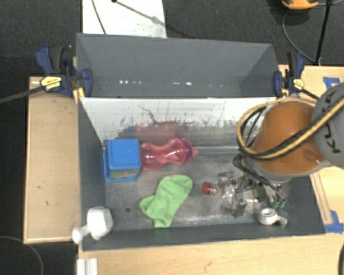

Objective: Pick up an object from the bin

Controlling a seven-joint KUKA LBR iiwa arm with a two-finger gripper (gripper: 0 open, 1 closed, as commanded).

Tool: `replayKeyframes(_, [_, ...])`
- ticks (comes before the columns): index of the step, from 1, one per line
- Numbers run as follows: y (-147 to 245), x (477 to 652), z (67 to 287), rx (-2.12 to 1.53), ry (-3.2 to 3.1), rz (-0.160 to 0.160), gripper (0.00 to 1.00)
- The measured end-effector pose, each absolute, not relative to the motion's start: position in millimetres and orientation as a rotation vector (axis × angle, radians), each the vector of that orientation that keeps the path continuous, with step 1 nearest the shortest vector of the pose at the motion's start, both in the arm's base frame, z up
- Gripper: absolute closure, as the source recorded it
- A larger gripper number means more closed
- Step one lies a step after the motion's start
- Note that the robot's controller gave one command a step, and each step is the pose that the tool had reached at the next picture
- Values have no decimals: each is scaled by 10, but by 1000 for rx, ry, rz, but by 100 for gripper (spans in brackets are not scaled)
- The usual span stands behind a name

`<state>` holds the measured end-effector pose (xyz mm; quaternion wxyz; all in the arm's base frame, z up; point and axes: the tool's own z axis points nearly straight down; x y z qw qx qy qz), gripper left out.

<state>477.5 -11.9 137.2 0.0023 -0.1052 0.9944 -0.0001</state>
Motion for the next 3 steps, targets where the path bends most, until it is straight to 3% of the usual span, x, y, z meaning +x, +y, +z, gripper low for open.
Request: replayKeyframes(3, [-118,4773,1724,-335,3121,0,100])
